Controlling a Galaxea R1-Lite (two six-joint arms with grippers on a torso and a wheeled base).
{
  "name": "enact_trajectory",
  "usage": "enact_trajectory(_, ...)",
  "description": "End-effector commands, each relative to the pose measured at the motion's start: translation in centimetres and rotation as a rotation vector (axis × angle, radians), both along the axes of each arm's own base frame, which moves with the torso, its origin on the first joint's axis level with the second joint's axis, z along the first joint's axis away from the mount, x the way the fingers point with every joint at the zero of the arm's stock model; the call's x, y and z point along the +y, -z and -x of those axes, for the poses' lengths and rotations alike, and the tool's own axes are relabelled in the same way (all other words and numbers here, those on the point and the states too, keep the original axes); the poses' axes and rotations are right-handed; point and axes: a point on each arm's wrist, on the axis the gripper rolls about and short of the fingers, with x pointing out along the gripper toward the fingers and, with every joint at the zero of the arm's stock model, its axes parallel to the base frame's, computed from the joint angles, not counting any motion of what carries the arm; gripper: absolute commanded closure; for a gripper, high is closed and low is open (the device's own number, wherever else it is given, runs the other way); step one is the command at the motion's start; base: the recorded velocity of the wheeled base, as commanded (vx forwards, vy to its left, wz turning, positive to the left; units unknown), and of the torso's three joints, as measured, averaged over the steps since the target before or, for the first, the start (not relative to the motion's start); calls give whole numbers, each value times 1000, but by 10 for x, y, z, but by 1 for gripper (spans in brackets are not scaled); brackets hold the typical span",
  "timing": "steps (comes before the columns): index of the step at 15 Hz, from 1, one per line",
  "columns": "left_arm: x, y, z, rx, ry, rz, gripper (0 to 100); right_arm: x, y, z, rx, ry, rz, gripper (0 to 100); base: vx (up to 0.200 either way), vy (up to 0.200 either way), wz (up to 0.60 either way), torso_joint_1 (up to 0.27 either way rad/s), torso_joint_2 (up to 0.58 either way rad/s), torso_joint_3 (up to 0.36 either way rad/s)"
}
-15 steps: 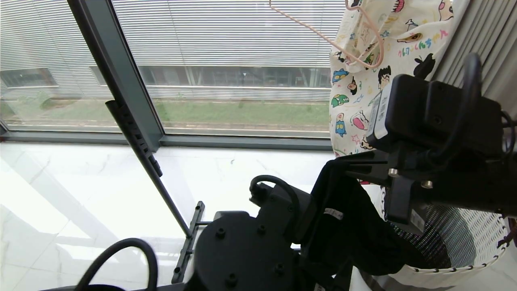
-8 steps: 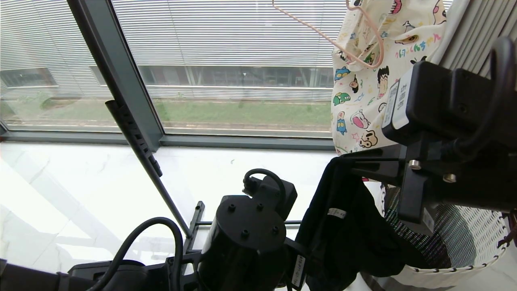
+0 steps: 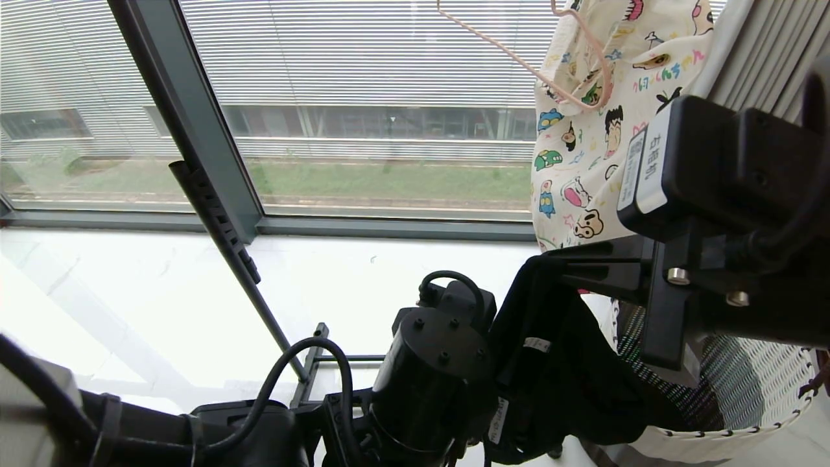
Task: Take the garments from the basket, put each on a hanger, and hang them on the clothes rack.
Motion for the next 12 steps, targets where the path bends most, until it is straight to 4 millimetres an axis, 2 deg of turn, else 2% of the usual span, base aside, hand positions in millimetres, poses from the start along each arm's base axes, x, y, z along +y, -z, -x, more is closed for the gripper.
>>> enact_trajectory(1, -2, 18, -6, 27, -16, -48, 0, 0, 0, 1, -1, -2, 1, 100, 0, 0, 0, 0, 0, 0)
enact_trajectory(4, 26, 39, -20, 62, -129, -138, 0, -1, 0, 1, 0, -2, 2, 100, 0, 0, 0, 0, 0, 0)
enact_trajectory(6, 43, 48, -22, 88, -170, -175, 0, 0, 0, 1, 1, -2, 5, 100, 0, 0, 0, 0, 0, 0)
enact_trajectory(8, 62, 46, -20, 97, -204, -182, 0, -1, 0, -1, 2, 6, 6, 100, 0, 0, 0, 0, 0, 0)
enact_trajectory(11, 80, 34, -13, 83, -226, -157, 0, 1, 3, -7, 9, 26, 15, 100, 0, 0, 0, 0, 0, 0)
enact_trajectory(12, 86, 31, -10, 78, -234, -149, 100, 2, 5, -10, 13, 33, 21, 100, 0, 0, 0, 0, 0, 0)
